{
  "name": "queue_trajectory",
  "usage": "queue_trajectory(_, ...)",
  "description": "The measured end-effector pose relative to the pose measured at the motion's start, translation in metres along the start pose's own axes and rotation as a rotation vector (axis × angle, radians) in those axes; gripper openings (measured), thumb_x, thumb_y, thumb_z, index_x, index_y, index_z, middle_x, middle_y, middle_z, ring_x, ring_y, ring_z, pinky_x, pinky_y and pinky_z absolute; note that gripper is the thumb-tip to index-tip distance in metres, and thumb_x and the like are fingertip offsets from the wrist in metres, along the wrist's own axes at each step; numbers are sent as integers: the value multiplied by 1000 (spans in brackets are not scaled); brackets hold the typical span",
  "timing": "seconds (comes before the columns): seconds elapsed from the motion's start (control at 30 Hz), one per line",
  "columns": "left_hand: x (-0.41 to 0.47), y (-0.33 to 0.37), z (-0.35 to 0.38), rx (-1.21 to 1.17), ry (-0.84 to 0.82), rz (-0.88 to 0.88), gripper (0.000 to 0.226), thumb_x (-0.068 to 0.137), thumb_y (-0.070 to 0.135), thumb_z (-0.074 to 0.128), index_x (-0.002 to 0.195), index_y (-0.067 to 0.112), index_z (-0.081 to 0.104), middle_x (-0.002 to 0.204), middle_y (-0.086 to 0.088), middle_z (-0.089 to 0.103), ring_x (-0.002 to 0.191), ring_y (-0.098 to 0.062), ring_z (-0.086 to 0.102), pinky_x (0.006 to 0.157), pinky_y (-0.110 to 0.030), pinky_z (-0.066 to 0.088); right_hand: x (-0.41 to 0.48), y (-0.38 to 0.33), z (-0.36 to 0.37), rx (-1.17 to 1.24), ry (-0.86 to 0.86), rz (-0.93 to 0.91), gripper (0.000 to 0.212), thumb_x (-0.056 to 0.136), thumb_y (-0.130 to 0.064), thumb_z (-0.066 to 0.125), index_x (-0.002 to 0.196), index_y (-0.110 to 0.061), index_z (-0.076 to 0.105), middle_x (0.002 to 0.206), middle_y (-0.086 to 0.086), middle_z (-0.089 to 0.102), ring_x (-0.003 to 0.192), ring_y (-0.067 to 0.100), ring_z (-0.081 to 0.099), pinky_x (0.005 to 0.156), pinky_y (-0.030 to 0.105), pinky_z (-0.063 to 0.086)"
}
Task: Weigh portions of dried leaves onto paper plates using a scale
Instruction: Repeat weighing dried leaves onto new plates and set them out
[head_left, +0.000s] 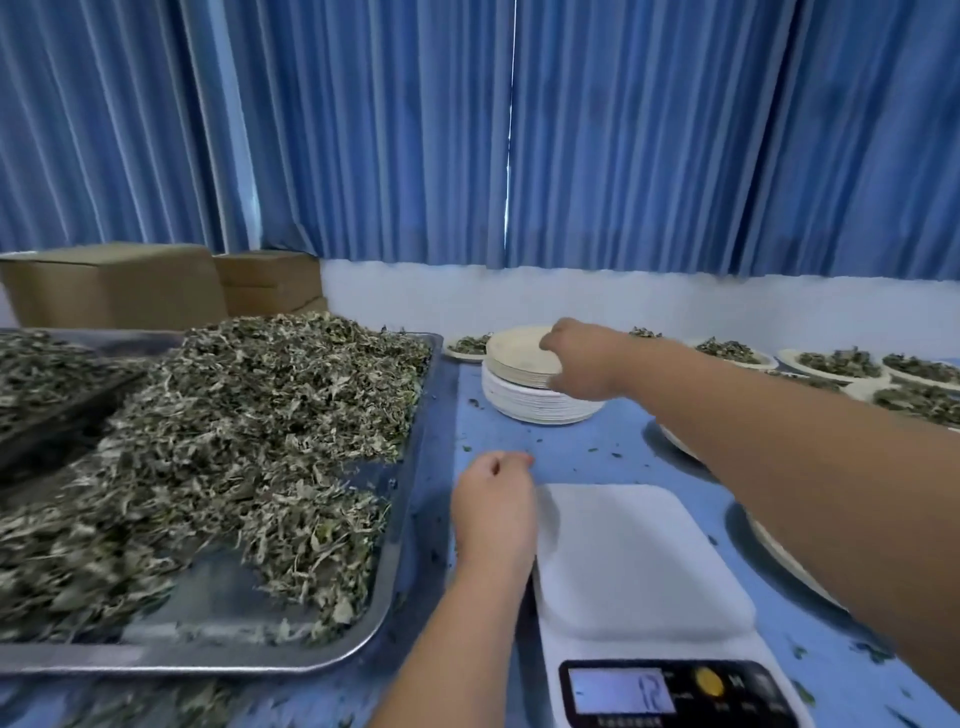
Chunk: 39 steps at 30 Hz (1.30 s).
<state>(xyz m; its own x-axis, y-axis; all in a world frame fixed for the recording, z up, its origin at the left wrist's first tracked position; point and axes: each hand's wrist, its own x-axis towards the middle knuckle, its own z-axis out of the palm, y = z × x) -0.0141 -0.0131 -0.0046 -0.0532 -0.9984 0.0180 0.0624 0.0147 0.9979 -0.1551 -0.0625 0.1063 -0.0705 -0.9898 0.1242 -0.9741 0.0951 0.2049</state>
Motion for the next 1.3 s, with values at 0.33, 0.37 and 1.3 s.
queue_trajectory(0.33, 7, -1, -3, -78, 16, -81, 17, 90, 17, 54, 80, 20, 68, 79, 12, 64, 78, -9, 58, 63, -24, 40, 39, -13, 19, 85, -79, 147, 30, 99, -18, 44, 117, -2, 61, 117, 14, 59, 110, 28, 53, 85, 29, 39)
queue_trajectory(0.37, 7, -1, -3, -77, 16, -84, 18, 90, 17, 54, 80, 21, 68, 79, 12, 64, 79, -9, 58, 63, -24, 40, 38, -14, 17, 87, -92, 167, 30, 99, -17, 43, 117, -2, 62, 114, 13, 60, 107, 27, 54, 84, 30, 40)
queue_trajectory(1.3, -4, 12, -11, 1, 61, 69, 25, 92, 16, 50, 75, 30, 60, 76, 14, 61, 70, -3, 53, 59, -22, 38, -52, -1, 11, 1121, 474, 244, 11, 89, -17, 63, 95, -16, 73, 85, 5, 72, 78, 15, 64, 59, 23, 47)
